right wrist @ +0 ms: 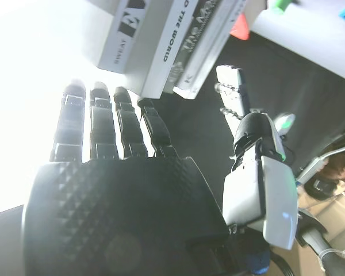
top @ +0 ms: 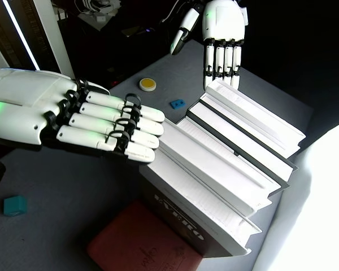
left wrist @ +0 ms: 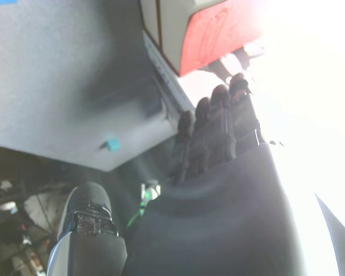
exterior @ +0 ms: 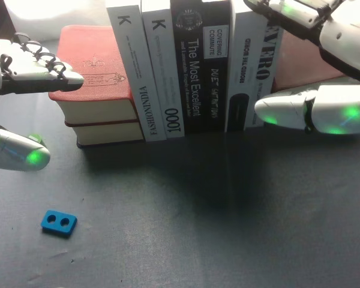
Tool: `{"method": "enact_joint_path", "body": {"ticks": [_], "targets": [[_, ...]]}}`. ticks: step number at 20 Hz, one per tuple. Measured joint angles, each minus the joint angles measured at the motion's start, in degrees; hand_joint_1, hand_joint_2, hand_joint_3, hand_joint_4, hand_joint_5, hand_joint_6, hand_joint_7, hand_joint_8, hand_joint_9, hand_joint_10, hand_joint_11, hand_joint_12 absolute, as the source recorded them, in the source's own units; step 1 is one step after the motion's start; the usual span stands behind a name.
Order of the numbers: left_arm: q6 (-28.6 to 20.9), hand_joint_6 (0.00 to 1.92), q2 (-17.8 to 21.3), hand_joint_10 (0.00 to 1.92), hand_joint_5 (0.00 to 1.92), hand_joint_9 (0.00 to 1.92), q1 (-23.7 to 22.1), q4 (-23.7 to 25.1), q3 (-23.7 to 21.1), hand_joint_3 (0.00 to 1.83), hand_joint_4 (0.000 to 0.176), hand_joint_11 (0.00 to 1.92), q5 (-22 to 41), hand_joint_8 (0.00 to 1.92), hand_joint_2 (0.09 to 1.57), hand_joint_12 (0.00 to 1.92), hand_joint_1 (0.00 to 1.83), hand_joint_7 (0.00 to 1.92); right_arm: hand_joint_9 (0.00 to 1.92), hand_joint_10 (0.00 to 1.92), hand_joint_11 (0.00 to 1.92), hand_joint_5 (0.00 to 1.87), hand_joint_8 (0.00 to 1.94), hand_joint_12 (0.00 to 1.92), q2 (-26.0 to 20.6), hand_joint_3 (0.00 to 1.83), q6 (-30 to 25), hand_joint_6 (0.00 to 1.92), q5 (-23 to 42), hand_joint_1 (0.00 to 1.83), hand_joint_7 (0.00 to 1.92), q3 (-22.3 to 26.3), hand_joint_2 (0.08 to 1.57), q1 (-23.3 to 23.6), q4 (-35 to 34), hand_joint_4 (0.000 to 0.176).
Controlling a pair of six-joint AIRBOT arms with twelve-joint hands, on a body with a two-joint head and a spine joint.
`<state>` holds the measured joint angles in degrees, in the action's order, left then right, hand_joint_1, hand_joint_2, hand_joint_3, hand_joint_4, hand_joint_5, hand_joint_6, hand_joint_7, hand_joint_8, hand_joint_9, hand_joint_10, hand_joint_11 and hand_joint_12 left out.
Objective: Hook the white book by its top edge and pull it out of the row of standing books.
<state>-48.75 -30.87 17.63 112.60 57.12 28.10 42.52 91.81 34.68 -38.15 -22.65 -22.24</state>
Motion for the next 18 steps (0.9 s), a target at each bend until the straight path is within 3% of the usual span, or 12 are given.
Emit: {"method": "enact_joint_path", "body": {"ticks": [18], "targets": [[0.0, 0.0, 0.0, 0.0, 0.0, 0.0, 0.04, 0.02, -0.04, 0.0, 0.0, 0.0, -0.04, 0.0, 1.12, 0.0, 0.0, 0.0, 0.0, 0.0, 0.0, 0.02, 0.0, 0.0, -5.38, 0.0, 0.48, 0.0, -0.04, 0.0, 0.0, 9.53, 1.09, -6.93, 0.44, 0.0]]}}
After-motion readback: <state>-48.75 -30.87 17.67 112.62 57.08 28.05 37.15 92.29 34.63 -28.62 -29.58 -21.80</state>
